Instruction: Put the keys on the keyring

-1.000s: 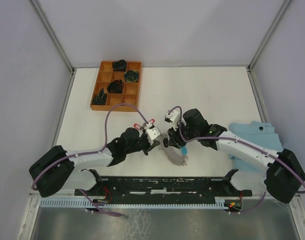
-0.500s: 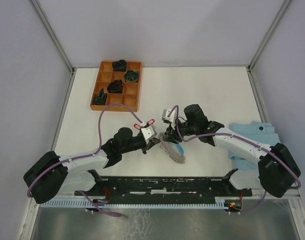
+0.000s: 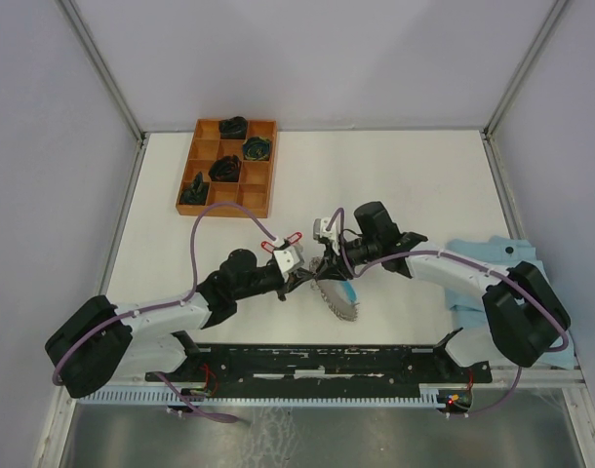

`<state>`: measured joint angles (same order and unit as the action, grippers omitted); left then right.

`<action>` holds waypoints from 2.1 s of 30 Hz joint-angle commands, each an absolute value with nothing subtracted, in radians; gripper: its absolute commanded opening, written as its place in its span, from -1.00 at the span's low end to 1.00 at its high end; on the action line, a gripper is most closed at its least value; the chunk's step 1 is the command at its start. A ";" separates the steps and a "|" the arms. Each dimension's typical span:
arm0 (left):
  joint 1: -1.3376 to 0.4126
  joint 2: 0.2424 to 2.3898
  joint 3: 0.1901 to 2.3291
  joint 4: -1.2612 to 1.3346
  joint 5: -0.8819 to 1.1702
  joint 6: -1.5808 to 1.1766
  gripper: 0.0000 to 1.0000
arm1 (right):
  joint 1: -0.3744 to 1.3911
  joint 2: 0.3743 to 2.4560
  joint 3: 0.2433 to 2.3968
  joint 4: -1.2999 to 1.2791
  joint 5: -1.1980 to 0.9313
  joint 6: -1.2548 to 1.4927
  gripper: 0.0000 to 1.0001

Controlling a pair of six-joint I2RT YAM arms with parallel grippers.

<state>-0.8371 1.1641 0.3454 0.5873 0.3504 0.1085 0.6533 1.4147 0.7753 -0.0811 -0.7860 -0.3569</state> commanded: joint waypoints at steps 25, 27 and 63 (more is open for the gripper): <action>-0.803 1.015 0.218 0.912 0.334 0.071 -0.13 | 0.794 1.385 1.212 -0.647 -0.415 -0.477 -0.99; -0.791 1.029 0.213 0.930 0.350 0.076 -0.17 | 0.809 1.390 1.223 -0.653 -0.393 -0.476 -0.99; -0.763 1.242 0.283 1.112 0.423 0.039 -0.61 | 0.890 1.420 1.221 -0.586 -0.231 -0.292 -0.99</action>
